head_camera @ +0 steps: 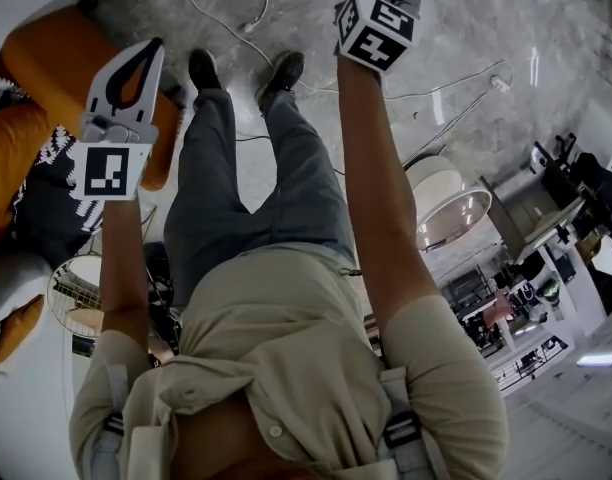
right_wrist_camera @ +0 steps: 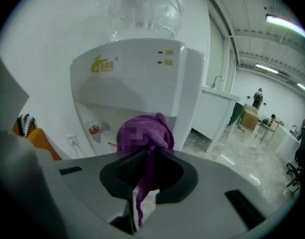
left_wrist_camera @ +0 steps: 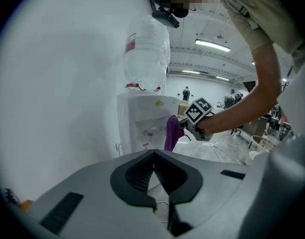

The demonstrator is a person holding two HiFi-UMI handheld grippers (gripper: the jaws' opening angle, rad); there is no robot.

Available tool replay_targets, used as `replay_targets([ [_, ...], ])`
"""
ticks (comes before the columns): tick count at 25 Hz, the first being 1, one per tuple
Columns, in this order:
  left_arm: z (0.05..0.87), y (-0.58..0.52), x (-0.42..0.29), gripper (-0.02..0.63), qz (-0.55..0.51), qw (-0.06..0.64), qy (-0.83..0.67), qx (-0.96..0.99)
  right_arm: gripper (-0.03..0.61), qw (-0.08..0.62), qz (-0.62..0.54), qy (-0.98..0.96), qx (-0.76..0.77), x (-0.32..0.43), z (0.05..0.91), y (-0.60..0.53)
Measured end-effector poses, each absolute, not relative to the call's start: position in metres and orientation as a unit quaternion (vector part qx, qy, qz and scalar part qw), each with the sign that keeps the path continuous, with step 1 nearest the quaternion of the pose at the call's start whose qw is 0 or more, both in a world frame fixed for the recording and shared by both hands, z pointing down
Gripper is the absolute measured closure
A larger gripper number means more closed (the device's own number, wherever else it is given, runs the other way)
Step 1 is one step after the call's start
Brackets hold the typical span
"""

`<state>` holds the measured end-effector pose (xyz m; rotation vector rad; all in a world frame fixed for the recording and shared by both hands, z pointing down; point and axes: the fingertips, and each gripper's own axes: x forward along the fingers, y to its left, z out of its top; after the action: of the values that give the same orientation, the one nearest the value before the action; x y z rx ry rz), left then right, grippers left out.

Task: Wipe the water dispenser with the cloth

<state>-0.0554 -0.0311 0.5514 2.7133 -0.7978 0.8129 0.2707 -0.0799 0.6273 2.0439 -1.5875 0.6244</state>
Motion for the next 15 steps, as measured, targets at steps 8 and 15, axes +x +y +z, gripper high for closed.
replay_targets([
  [8, 0.554, -0.04, -0.081, 0.597, 0.271, 0.112, -0.297, 0.909, 0.52, 0.211, 0.271, -0.601, 0.722, 0.201, 0.645, -0.09],
  [15, 0.572, -0.051, -0.129, 0.597, 0.28, 0.123, -0.316, 0.898, 0.52, 0.228, 0.265, -0.671, 0.655, 0.099, 0.671, -0.15],
])
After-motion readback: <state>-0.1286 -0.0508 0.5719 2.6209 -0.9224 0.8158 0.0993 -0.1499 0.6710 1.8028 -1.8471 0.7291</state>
